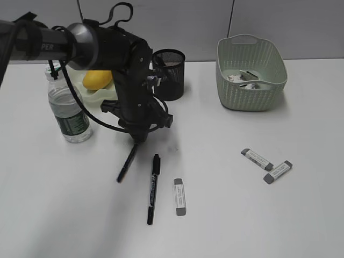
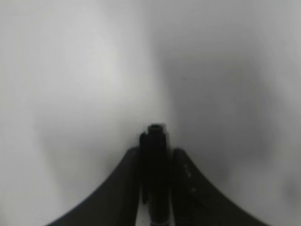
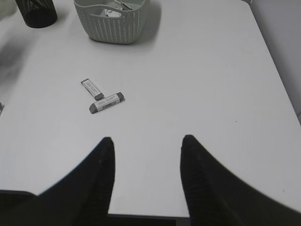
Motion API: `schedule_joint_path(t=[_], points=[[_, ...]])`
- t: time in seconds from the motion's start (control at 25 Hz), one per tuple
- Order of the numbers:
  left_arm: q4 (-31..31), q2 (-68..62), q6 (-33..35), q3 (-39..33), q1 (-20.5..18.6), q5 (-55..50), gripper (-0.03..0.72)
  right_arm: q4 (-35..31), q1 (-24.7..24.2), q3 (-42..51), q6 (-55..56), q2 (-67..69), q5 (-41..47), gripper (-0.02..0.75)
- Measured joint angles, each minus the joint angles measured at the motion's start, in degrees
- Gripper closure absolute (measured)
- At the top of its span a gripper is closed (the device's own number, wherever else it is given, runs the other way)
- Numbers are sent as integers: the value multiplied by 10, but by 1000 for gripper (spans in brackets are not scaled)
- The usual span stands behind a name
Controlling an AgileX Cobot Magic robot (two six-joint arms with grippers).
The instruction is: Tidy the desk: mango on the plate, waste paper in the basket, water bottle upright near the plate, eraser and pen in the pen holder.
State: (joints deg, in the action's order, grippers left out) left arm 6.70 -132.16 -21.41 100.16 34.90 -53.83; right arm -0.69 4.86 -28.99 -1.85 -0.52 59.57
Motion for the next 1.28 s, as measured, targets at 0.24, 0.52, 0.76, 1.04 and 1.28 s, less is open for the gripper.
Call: schedule_joint_path(t=[0.24, 0.52, 0.76, 1.04, 1.28], points=[[-7, 0, 0, 0, 0, 1, 568, 0, 0, 0, 0, 0, 0, 365], [-9, 68, -5, -1, 0, 27, 568, 0, 0, 0, 0, 0, 0, 365], [-5, 152, -8, -1, 0, 170, 568, 0, 0, 0, 0, 0, 0, 365], [48, 174, -8, -1, 0, 374, 568, 0, 0, 0, 0, 0, 0, 365], [154, 169, -8, -1, 0, 538, 568, 7, 0, 0, 0, 0, 0, 365]])
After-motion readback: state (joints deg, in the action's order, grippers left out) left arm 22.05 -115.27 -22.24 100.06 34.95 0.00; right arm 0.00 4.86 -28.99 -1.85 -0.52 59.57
